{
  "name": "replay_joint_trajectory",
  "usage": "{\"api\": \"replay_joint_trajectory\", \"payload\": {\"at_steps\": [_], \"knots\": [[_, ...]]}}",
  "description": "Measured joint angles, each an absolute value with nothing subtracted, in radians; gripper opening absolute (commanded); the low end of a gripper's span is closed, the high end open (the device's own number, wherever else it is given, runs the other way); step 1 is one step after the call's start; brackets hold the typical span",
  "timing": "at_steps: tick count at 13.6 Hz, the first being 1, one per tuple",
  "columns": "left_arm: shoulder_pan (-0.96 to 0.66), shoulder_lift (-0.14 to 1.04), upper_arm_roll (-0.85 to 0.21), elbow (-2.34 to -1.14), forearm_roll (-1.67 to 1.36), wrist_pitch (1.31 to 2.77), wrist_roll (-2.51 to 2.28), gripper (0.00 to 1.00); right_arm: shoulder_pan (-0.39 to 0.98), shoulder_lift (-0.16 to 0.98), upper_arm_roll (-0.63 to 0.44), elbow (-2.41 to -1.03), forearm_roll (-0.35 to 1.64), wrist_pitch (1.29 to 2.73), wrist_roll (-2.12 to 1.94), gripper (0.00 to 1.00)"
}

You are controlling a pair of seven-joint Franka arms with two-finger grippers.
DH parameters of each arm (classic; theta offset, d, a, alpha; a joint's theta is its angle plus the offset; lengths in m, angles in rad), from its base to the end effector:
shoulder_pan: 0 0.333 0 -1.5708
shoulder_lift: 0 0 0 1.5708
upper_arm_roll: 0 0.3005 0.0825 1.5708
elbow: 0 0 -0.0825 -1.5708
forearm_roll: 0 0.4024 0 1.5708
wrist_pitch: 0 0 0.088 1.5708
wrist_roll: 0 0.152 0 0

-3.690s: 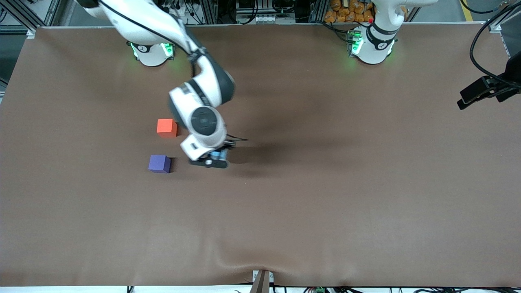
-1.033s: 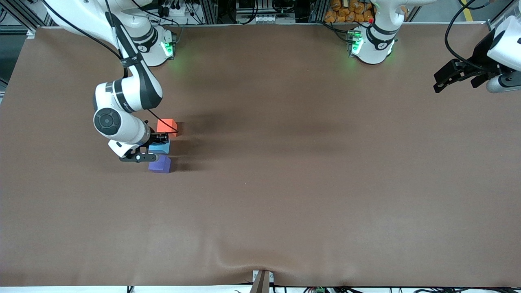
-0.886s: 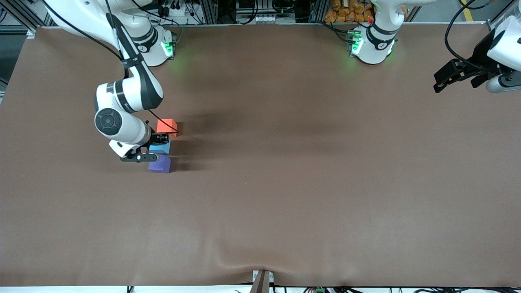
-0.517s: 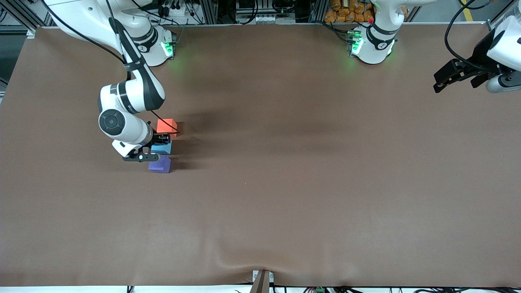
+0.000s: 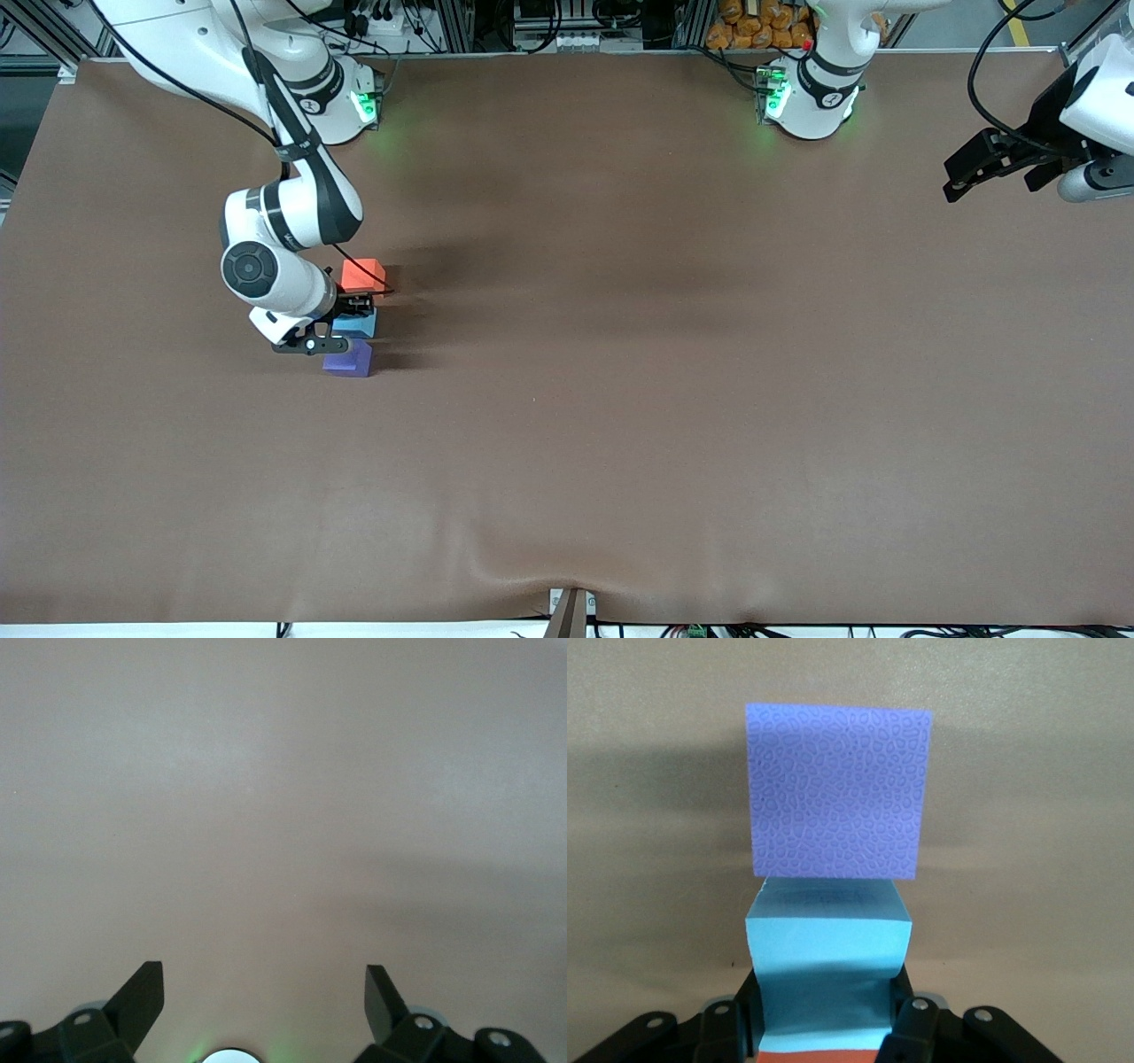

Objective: Place blue block between orange and purple blocks
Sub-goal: 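Lower the blue block between the orange and purple blocks, open the right gripper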

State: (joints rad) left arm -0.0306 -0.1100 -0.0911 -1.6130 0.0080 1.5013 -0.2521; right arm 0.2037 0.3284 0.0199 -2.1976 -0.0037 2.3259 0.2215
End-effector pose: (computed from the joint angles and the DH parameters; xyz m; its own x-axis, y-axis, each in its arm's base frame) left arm 0.5287 -0.0658 0.5979 0.9914 0.1311 0.0024 0.1311 -0.9912 -0.0179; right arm 0.5175 0.1182 0.1435 0.9808 0.0005 -0.1948 0.0084 -0.9992 0.0395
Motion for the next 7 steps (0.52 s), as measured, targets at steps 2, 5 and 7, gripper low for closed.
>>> {"api": "replay_joint_trajectory", "payload": {"at_steps": [2,5,7], "knots": [[-0.031,-0.110,-0.091,-1.613,0.008,1.501,-0.252,1.00,0.204,0.339,0.020,-2.201,-0.004,2.342,0.222,0.91],[-0.030,-0.110,-0.091,-1.613,0.008,1.501,-0.252,1.00,0.203,0.345,0.020,-2.203,-0.004,2.344,0.224,1.00],[-0.029,-0.110,-0.091,-1.613,0.008,1.501,-0.252,1.00,0.200,0.348,0.020,-2.204,-0.004,2.344,0.225,1.00]]}}
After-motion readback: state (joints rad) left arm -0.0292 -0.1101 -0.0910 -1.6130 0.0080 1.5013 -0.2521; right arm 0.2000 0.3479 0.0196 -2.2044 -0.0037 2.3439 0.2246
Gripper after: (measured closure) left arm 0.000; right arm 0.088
